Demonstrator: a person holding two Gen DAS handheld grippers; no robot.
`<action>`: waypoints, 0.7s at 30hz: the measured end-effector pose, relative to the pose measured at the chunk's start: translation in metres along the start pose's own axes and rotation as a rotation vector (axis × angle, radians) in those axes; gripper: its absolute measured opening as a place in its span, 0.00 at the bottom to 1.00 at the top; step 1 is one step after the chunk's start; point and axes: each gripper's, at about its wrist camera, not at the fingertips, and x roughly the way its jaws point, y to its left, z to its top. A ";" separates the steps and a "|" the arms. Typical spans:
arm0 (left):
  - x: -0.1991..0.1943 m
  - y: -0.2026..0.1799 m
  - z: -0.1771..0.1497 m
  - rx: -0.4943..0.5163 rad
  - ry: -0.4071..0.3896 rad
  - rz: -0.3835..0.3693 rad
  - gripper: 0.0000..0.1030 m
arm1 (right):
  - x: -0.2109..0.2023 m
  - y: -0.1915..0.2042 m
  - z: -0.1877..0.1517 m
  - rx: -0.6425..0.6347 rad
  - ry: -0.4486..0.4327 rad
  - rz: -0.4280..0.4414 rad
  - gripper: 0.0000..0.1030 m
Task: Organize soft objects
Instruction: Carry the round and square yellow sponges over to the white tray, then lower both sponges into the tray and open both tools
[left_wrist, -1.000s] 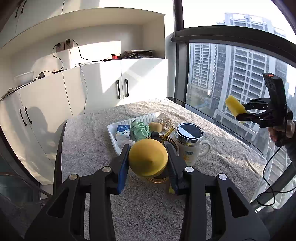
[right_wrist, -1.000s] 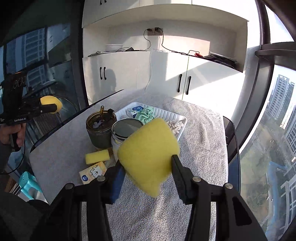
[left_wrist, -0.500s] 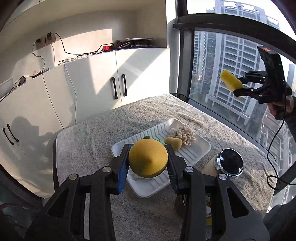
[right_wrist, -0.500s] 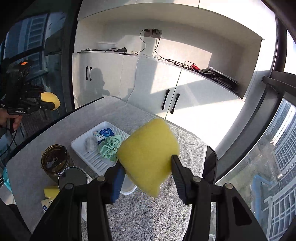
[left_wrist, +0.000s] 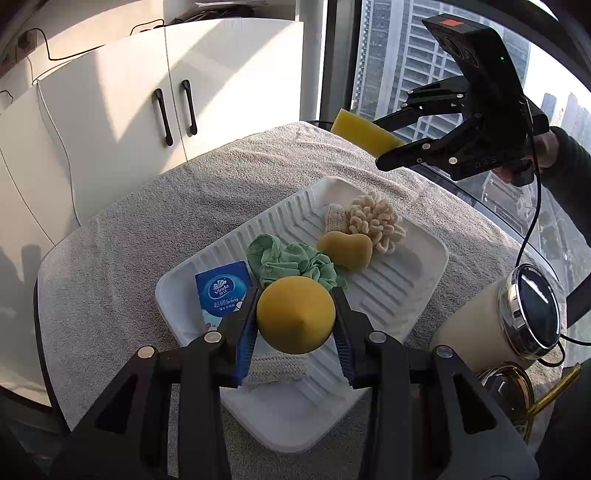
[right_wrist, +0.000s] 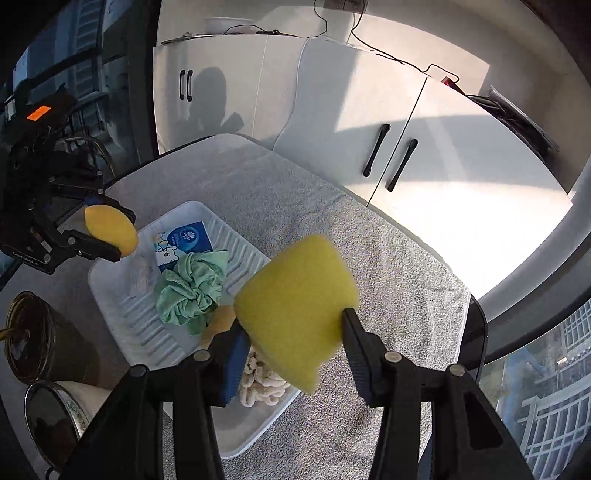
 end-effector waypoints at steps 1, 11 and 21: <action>0.006 0.000 -0.001 0.004 0.010 -0.008 0.34 | 0.008 0.001 0.001 -0.007 0.014 0.006 0.50; 0.037 -0.016 -0.008 0.088 0.063 -0.102 0.34 | 0.065 0.031 0.000 -0.106 0.110 0.077 0.50; 0.049 -0.011 -0.013 0.079 0.082 -0.109 0.43 | 0.076 0.029 -0.001 -0.078 0.135 0.104 0.56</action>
